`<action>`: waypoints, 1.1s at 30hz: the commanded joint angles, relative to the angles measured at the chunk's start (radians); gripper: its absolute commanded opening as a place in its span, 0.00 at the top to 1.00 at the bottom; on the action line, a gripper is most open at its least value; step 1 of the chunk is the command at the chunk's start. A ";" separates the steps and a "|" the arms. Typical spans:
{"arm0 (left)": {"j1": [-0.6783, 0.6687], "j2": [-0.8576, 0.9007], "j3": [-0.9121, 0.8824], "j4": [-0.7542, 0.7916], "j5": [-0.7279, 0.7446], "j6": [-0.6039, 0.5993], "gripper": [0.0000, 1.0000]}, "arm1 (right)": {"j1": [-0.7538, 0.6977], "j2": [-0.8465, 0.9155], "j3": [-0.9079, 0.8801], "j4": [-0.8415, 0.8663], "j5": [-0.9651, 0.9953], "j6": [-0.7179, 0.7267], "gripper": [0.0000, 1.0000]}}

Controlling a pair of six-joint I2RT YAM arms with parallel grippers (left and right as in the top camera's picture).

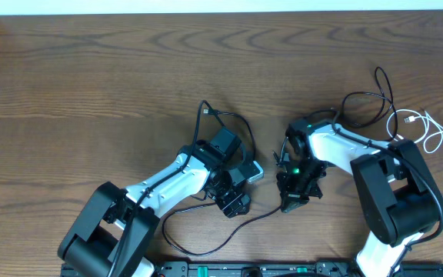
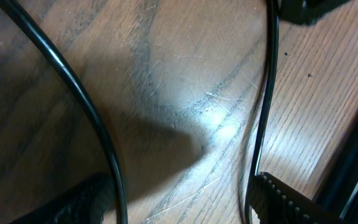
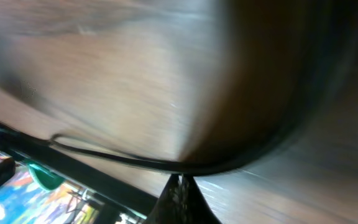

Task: Untangle cables

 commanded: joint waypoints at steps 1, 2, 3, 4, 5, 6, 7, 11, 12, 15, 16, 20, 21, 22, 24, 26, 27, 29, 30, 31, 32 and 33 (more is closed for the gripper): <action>-0.008 0.065 -0.056 0.000 -0.065 -0.009 0.24 | 0.027 0.018 -0.036 0.094 0.001 0.097 0.99; -0.008 0.065 -0.056 0.000 -0.064 -0.009 0.24 | 0.027 0.018 -0.040 0.130 0.001 0.126 0.99; -0.008 0.065 -0.056 0.000 -0.064 -0.010 0.24 | 0.027 0.018 -0.043 0.169 0.003 0.155 0.99; -0.008 0.065 -0.056 0.000 -0.064 -0.009 0.24 | 0.027 0.018 -0.046 0.220 0.015 0.193 0.99; -0.008 0.065 -0.056 0.001 -0.064 -0.010 0.24 | 0.027 0.018 -0.048 0.262 0.029 0.230 0.99; -0.008 0.065 -0.056 0.000 -0.064 -0.010 0.24 | 0.027 0.018 -0.048 0.304 0.047 0.271 0.99; -0.008 0.065 -0.056 0.000 -0.064 -0.010 0.24 | 0.027 0.018 -0.048 0.332 0.059 0.298 0.99; -0.008 0.065 -0.056 0.000 -0.064 -0.010 0.24 | 0.027 0.018 -0.048 0.423 0.108 0.401 0.99; -0.008 0.065 -0.056 0.000 -0.064 -0.010 0.24 | 0.027 0.018 -0.048 0.435 0.124 0.418 0.99; -0.008 0.065 -0.056 0.001 -0.064 -0.024 0.24 | 0.027 0.018 -0.048 0.462 0.153 0.452 0.99; -0.008 0.065 -0.056 0.001 -0.064 -0.029 0.24 | 0.027 0.018 -0.048 0.470 0.152 0.452 0.99; -0.008 0.065 -0.056 0.004 -0.064 -0.029 0.29 | 0.027 0.018 -0.048 0.490 0.151 0.452 0.99; -0.008 0.065 -0.056 0.006 -0.065 -0.029 0.31 | 0.027 0.018 -0.048 0.492 0.151 0.452 0.99; -0.008 0.065 -0.056 0.011 -0.065 -0.037 0.33 | 0.027 0.018 -0.048 0.496 0.151 0.453 0.99; -0.008 0.065 -0.056 0.018 -0.065 -0.051 0.35 | 0.027 0.018 -0.048 0.505 0.151 0.467 0.99; -0.008 0.065 -0.056 0.023 -0.066 -0.055 0.37 | 0.027 0.018 -0.048 0.525 0.151 0.470 0.99; -0.008 0.065 -0.056 0.026 -0.068 -0.055 0.39 | 0.027 0.018 -0.048 0.534 0.151 0.478 0.99; -0.008 0.066 -0.056 0.041 -0.112 -0.097 0.41 | 0.027 0.018 -0.048 0.557 0.151 0.498 0.99; -0.008 0.066 -0.056 0.047 -0.138 -0.116 0.42 | 0.027 0.018 -0.048 0.568 0.151 0.501 0.99; -0.008 0.066 -0.056 0.053 -0.163 -0.133 0.44 | 0.027 0.018 -0.048 0.580 0.151 0.505 0.99; -0.008 0.066 -0.056 0.061 -0.186 -0.150 0.46 | 0.027 0.018 -0.048 0.592 0.151 0.511 0.99; -0.008 0.066 -0.056 0.067 -0.198 -0.163 0.46 | 0.027 0.018 -0.048 0.603 0.151 0.514 0.99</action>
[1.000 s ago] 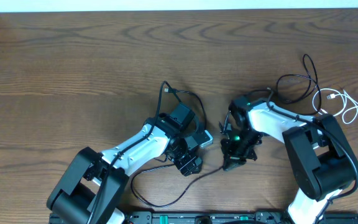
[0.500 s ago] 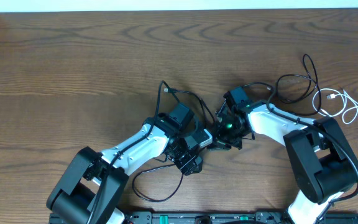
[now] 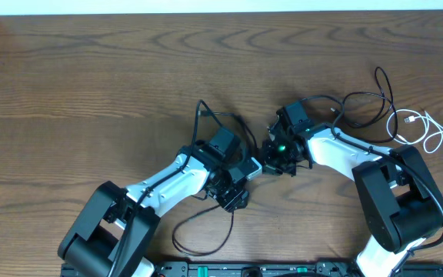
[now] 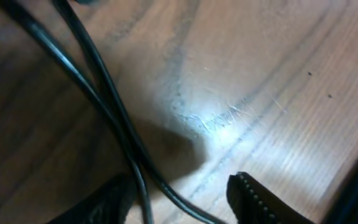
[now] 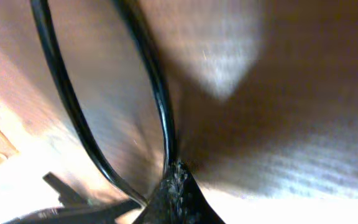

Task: Untangle cables

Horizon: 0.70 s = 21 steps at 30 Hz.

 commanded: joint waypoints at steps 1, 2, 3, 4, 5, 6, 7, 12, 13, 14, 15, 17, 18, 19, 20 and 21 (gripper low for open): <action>-0.008 0.064 -0.046 0.021 -0.163 -0.078 0.47 | 0.006 0.052 -0.028 0.011 0.195 0.049 0.99; -0.008 0.064 -0.046 0.029 -0.167 -0.088 0.47 | 0.006 0.052 -0.028 0.019 0.195 0.054 0.99; -0.008 0.064 -0.046 0.035 -0.169 -0.091 0.48 | 0.006 0.052 -0.028 0.025 0.195 0.061 0.98; -0.008 0.064 -0.046 0.039 -0.170 -0.091 0.48 | 0.006 0.052 -0.028 0.031 0.195 0.066 0.98; -0.008 0.064 -0.046 0.042 -0.171 -0.096 0.48 | 0.006 0.052 -0.028 0.038 0.195 0.068 0.98; -0.008 0.064 -0.046 0.049 -0.190 -0.122 0.48 | 0.006 0.052 -0.028 0.047 0.195 0.069 0.98; -0.008 0.064 -0.046 0.053 -0.211 -0.147 0.48 | 0.006 0.052 -0.028 0.053 0.195 0.069 0.98; -0.008 0.064 -0.046 0.075 -0.285 -0.222 0.49 | 0.006 0.052 -0.028 0.054 0.196 0.068 0.99; -0.008 0.064 -0.046 0.079 -0.286 -0.225 0.49 | 0.006 0.052 -0.028 0.054 0.200 0.068 0.99; -0.008 0.064 -0.046 0.086 -0.286 -0.229 0.49 | 0.006 0.052 -0.028 0.053 0.209 0.068 0.99; -0.008 0.064 -0.046 0.090 -0.294 -0.236 0.49 | 0.006 0.052 -0.028 0.052 0.221 0.068 0.99; -0.008 0.064 -0.046 0.095 -0.332 -0.258 0.50 | 0.004 0.052 -0.028 0.051 0.234 0.068 0.94; -0.008 0.064 -0.046 0.096 -0.343 -0.258 0.50 | 0.002 0.052 -0.028 0.051 0.241 0.069 0.91; -0.008 0.064 -0.046 0.101 -0.352 -0.258 0.53 | -0.008 0.052 -0.028 0.064 0.247 0.069 0.89; -0.008 0.064 -0.046 0.103 -0.352 -0.259 0.53 | -0.013 0.052 -0.028 0.071 0.247 0.069 0.89; -0.008 0.064 -0.046 0.104 -0.352 -0.259 0.53 | -0.017 0.052 -0.028 0.077 0.247 0.069 0.89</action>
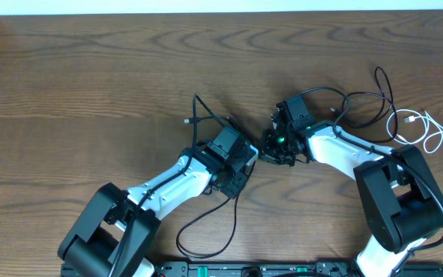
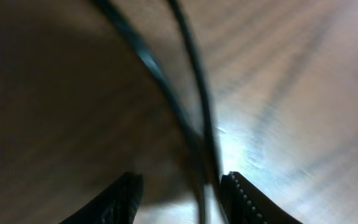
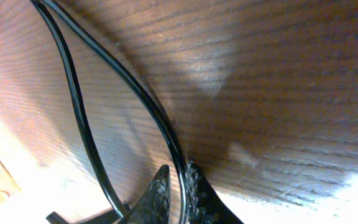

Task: Untangle cables

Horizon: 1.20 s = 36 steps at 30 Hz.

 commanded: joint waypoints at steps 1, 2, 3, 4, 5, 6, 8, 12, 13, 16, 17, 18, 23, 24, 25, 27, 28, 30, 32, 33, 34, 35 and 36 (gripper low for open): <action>0.010 0.070 -0.048 -0.010 -0.135 -0.036 0.53 | -0.014 0.054 -0.045 -0.005 0.153 -0.003 0.89; 0.010 0.070 -0.048 -0.011 -0.135 -0.036 0.53 | -0.019 0.054 -0.045 0.000 0.153 0.003 0.89; 0.010 0.070 -0.048 -0.011 -0.134 -0.039 0.53 | -0.023 0.054 -0.045 0.001 0.153 0.004 0.90; 0.009 0.070 -0.050 -0.011 -0.130 -0.043 0.53 | -0.026 0.054 -0.045 0.001 0.153 0.004 0.90; 0.009 0.070 -0.053 -0.011 -0.121 -0.043 0.53 | -0.027 0.054 -0.045 0.000 0.153 0.004 0.90; 0.009 0.070 -0.056 -0.010 -0.108 -0.042 0.53 | -0.027 0.054 -0.045 0.000 0.154 0.004 0.90; 0.009 0.070 -0.061 -0.011 -0.096 -0.043 0.53 | -0.027 0.054 -0.045 0.000 0.166 0.004 0.90; 0.009 0.070 -0.062 -0.011 -0.067 -0.042 0.48 | -0.029 0.054 -0.045 0.000 0.179 0.004 0.80; 0.009 0.070 -0.062 -0.012 -0.056 -0.038 0.45 | -0.034 0.054 -0.045 0.001 0.179 0.004 0.78; 0.010 0.070 -0.062 -0.019 0.004 0.014 0.39 | -0.046 0.054 -0.045 0.004 0.178 0.004 0.78; 0.010 0.070 -0.062 -0.023 0.028 0.043 0.39 | -0.048 0.054 -0.045 0.004 0.178 0.004 0.79; 0.010 0.070 -0.062 -0.024 0.037 0.056 0.39 | -0.049 0.054 -0.045 0.004 0.178 0.004 0.79; 0.008 0.070 -0.062 -0.027 0.057 0.059 0.38 | -0.049 0.054 -0.045 0.007 0.179 0.004 0.84; 0.006 0.070 -0.062 -0.027 0.056 0.059 0.39 | -0.051 0.054 -0.045 0.009 0.179 0.005 0.84; 0.002 0.070 -0.062 -0.026 0.056 0.059 0.39 | -0.055 0.054 -0.045 0.012 0.179 0.015 0.84; -0.015 0.070 -0.062 -0.021 0.048 0.059 0.39 | -0.066 0.054 -0.045 0.025 0.178 0.050 0.82; -0.025 0.070 -0.062 -0.019 0.039 0.059 0.41 | -0.072 0.054 -0.045 0.035 0.178 0.064 0.81; -0.057 0.070 -0.062 -0.016 0.004 0.049 0.42 | -0.090 0.054 -0.045 0.056 0.178 0.089 0.79; -0.088 0.070 -0.062 -0.013 -0.041 0.021 0.42 | -0.111 0.054 -0.045 0.074 0.178 0.104 0.78; -0.100 0.070 -0.062 -0.011 -0.060 0.010 0.42 | -0.118 0.054 -0.045 0.078 0.178 0.109 0.78; -0.111 0.070 -0.061 -0.009 -0.075 0.001 0.42 | -0.131 0.054 -0.045 0.080 0.177 0.109 0.77; -0.122 0.070 -0.061 -0.006 -0.100 -0.021 0.42 | -0.145 0.054 -0.045 0.080 0.174 0.109 0.78; -0.129 0.070 -0.061 -0.003 -0.127 -0.042 0.43 | -0.156 0.054 -0.045 0.077 0.174 0.109 0.78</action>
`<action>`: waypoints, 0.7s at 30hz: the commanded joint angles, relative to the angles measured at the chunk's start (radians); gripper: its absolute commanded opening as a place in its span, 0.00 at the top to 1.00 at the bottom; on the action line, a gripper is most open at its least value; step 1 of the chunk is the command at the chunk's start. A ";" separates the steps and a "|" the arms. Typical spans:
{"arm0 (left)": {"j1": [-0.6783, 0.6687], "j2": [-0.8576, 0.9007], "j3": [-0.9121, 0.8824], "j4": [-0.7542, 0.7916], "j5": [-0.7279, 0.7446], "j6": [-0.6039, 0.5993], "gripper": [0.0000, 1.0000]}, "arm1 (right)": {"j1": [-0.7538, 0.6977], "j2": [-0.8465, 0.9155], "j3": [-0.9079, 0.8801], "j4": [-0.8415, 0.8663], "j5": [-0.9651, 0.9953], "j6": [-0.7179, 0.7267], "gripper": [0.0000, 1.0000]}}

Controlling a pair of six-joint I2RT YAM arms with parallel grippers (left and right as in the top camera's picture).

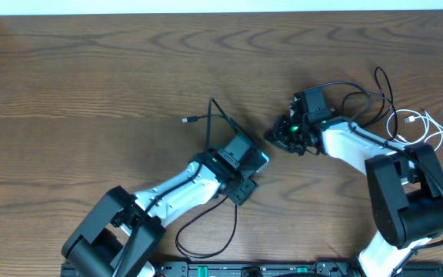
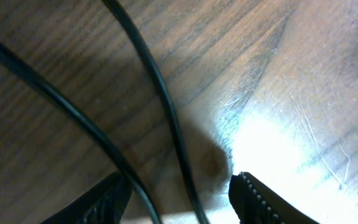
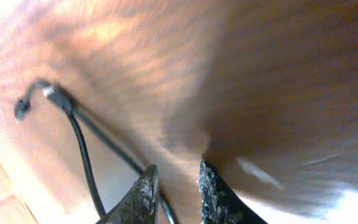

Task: Untangle cables

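A long black cable (image 1: 223, 121) runs from its plug (image 1: 187, 120) under my left gripper (image 1: 243, 178) to a loop near the table's front edge. In the left wrist view, two of its strands (image 2: 160, 93) pass between the fingers of my left gripper (image 2: 182, 202), which is open. My right gripper (image 1: 281, 138) sits just right of centre. In the right wrist view my right gripper (image 3: 176, 193) is open with a narrow gap, and a black strand (image 3: 82, 155) with a plug (image 3: 55, 93) lies beside its left finger (image 3: 145, 193).
A second black cable (image 1: 360, 96) curls at the right behind my right arm. A thin white cable (image 1: 425, 127) lies coiled at the far right. The wooden table (image 1: 91, 69) stretches left and back. The arms' base rail (image 1: 244, 269) lines the front edge.
My right gripper has gone from shut on the black cable to open, and has shifted right and back. My left gripper has moved slightly right, and the cable's plug end has swung with it.
My right gripper was first shut on the black cable near the front edge, with my left gripper open over other strands. It then held the cable beside my left gripper at mid-table. The front loop shrank. Now the right gripper is open.
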 commanded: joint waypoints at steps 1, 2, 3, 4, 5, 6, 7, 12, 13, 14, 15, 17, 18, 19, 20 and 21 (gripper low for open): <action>-0.034 0.068 -0.061 -0.023 -0.096 -0.092 0.43 | -0.050 0.055 -0.042 -0.031 0.123 0.029 0.78; -0.037 0.068 -0.061 -0.021 -0.115 -0.108 0.44 | -0.058 0.055 -0.042 -0.041 0.121 0.029 0.79; -0.039 0.068 -0.061 -0.018 -0.135 -0.122 0.45 | -0.068 0.055 -0.042 -0.055 0.121 0.029 0.80; -0.039 0.068 -0.061 -0.016 -0.139 -0.126 0.46 | -0.075 0.055 -0.042 -0.065 0.122 0.029 0.81; -0.039 0.068 -0.061 -0.014 -0.139 -0.125 0.49 | -0.077 0.055 -0.042 -0.068 0.122 0.029 0.81; -0.039 0.068 -0.061 -0.011 -0.139 -0.124 0.54 | -0.080 0.055 -0.043 -0.071 0.122 0.027 0.81; -0.039 0.068 -0.061 -0.010 -0.139 -0.124 0.58 | -0.080 0.055 -0.043 -0.071 0.123 0.024 0.82; -0.039 0.068 -0.061 -0.005 -0.138 -0.115 0.77 | -0.079 0.055 -0.043 -0.071 0.125 0.024 0.81; -0.039 0.068 -0.061 -0.004 -0.139 -0.115 0.77 | -0.079 0.055 -0.043 -0.071 0.125 0.024 0.81; -0.039 0.068 -0.061 -0.002 -0.139 -0.112 0.78 | -0.079 0.055 -0.043 -0.071 0.125 0.024 0.81; -0.039 0.068 -0.061 -0.001 -0.138 -0.107 0.78 | -0.079 0.055 -0.043 -0.071 0.125 0.024 0.81; -0.039 0.068 -0.061 0.002 -0.138 -0.103 0.80 | -0.079 0.055 -0.043 -0.071 0.125 0.024 0.79; -0.039 0.068 -0.061 0.003 -0.138 -0.100 0.82 | -0.079 0.055 -0.045 -0.071 0.125 0.024 0.80; -0.039 0.068 -0.061 0.003 -0.138 -0.100 0.86 | -0.079 0.055 -0.045 -0.071 0.125 0.018 0.81; -0.039 0.068 -0.059 0.003 -0.138 -0.097 0.86 | -0.079 0.055 -0.045 -0.071 0.125 0.013 0.83; -0.039 0.068 -0.058 0.003 -0.138 -0.097 0.88 | -0.079 0.055 -0.045 -0.071 0.125 0.008 0.83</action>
